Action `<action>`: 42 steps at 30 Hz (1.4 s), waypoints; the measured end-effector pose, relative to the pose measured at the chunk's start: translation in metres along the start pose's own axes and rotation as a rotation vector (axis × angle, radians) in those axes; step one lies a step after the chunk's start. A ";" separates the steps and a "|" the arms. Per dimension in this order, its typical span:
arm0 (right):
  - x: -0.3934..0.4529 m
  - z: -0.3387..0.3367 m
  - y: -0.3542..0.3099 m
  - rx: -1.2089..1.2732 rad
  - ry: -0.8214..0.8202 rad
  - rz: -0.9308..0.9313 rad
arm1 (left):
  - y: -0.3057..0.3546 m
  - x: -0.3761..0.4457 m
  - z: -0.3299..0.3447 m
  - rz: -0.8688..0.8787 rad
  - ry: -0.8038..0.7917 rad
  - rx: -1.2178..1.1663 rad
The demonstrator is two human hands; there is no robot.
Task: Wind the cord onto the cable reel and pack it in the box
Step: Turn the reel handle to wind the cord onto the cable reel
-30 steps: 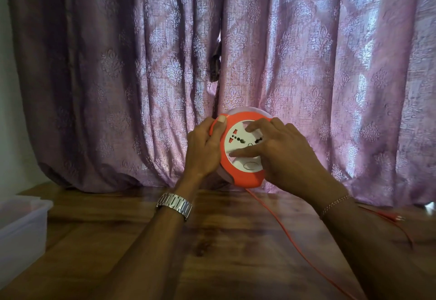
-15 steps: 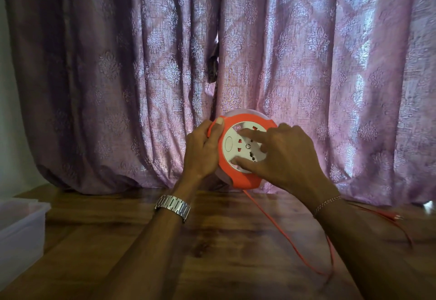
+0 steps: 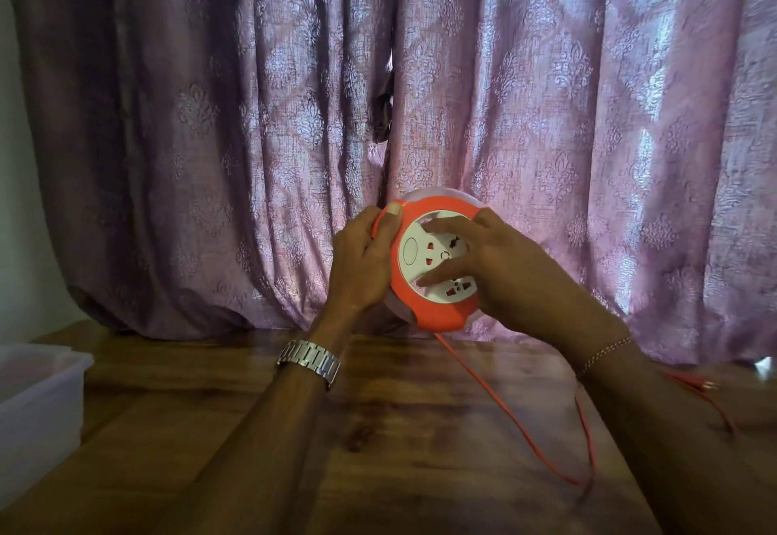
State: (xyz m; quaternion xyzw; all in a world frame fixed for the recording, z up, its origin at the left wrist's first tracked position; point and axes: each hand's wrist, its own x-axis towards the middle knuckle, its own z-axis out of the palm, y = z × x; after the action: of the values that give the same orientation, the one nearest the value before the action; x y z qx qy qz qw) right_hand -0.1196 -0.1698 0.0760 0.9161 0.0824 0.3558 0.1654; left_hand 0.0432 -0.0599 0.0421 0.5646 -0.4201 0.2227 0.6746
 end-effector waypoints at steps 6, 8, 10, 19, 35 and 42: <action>-0.001 0.003 0.001 -0.139 0.057 0.000 | 0.001 -0.001 0.001 0.010 -0.004 0.034; -0.002 0.003 -0.001 -0.153 0.087 0.009 | 0.001 0.000 0.001 0.000 -0.002 0.029; -0.003 0.003 -0.001 -0.137 0.096 0.058 | 0.000 0.001 0.001 -0.008 0.004 0.017; -0.003 0.012 -0.006 -0.105 0.250 0.283 | 0.001 -0.001 0.003 0.003 0.009 0.043; -0.001 0.007 0.006 0.072 0.120 -0.006 | 0.004 0.000 0.000 0.007 -0.001 0.018; 0.000 0.008 0.001 -0.135 0.054 0.011 | 0.003 0.000 0.000 -0.003 0.011 0.037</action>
State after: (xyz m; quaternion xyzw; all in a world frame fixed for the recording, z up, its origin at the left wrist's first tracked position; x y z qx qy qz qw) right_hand -0.1144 -0.1722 0.0710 0.8934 0.0578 0.3859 0.2226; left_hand 0.0405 -0.0593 0.0438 0.5766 -0.4113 0.2325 0.6666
